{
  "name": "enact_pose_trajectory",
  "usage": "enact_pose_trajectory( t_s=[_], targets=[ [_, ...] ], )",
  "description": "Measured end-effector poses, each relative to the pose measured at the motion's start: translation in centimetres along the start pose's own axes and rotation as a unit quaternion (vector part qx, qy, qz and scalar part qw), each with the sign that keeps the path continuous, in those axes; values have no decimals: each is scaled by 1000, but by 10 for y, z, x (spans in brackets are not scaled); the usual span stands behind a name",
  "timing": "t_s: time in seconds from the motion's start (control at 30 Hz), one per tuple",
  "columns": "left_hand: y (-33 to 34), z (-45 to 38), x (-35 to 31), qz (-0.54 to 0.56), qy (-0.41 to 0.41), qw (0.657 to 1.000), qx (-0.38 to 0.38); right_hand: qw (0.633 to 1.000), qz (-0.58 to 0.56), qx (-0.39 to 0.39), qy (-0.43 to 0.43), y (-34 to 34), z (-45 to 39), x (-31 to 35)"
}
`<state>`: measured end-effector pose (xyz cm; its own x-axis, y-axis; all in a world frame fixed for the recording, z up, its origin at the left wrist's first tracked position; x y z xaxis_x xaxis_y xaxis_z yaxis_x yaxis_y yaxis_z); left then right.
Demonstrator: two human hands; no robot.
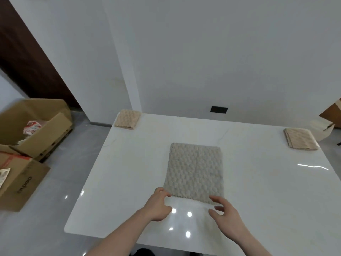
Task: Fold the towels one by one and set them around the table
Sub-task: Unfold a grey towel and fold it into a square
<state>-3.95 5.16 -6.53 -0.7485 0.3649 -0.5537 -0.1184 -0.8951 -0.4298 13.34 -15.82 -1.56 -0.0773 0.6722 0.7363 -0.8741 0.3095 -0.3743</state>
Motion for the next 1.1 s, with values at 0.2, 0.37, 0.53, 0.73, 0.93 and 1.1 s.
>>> enact_pose_trajectory(
  t_s=[0.2,0.37,0.53,0.73,0.93,1.1],
  targets=[
    [21,-34,-24,-83,-52,995,-13,999,32,29,15,-50,-6,-32],
    [36,-54,-31,-194,-84,977,39,998,44,39,14,-74,-4,-43],
    [25,-62,-32,-251,-86,964,29,999,41,35,4,-91,-1,-48],
    [-4,-52,-64,-242,20,962,-127,999,31,42,-11,-100,3,-51],
    [-70,-8,-148,-111,101,943,-296,998,31,42,-32,-107,-3,-43],
    [-108,43,-237,-29,188,925,-330,996,1,36,-84,-105,-11,-4]
  ],
)
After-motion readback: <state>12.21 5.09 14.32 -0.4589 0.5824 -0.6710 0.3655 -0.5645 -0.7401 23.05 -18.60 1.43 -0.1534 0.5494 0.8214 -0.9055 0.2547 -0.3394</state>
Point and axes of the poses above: each hand's wrist, its own z-axis away from the middle knuckle, its own y-axis out of the palm, x = y × z, the point moved 8 cm from there along -z, towards the middle knuckle, and after that the axes turned 12 degrees about x, right-handed, at the moved point
